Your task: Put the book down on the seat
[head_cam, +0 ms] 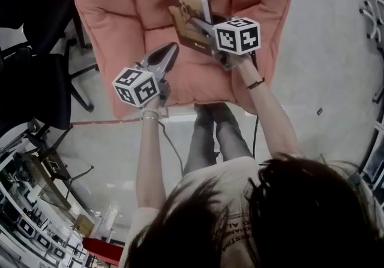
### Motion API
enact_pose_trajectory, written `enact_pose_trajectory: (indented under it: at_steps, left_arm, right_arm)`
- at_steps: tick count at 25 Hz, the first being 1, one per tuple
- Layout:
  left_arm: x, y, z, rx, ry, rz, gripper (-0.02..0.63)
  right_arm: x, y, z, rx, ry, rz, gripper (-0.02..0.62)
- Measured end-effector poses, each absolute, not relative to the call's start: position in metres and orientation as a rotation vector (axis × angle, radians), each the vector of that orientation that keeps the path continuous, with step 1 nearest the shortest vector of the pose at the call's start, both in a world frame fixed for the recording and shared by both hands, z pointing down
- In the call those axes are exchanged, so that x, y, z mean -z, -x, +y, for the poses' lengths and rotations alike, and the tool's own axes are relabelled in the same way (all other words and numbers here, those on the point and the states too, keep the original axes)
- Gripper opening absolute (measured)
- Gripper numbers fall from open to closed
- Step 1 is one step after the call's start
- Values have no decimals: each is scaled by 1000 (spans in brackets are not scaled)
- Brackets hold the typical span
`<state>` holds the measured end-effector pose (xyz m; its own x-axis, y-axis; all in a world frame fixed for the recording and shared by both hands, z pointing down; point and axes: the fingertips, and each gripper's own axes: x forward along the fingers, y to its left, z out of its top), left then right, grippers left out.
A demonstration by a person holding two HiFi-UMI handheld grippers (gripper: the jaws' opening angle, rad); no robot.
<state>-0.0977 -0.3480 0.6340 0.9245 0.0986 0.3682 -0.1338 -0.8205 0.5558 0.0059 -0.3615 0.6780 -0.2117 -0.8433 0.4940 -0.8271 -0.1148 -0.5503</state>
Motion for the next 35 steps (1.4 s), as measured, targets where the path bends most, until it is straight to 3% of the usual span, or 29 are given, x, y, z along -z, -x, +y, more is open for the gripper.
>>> enact_pose_trajectory:
  at_steps: [19, 35]
  left_arm:
    - [-722, 50, -327, -592, -2441, -25, -9]
    - [-728, 34, -328, -585, -2397, -12, -9]
  right_arm:
    - [-756, -37, -342, 1264, 1902, 2116, 144]
    - [-771, -37, -345, 1330, 1912, 2142, 147]
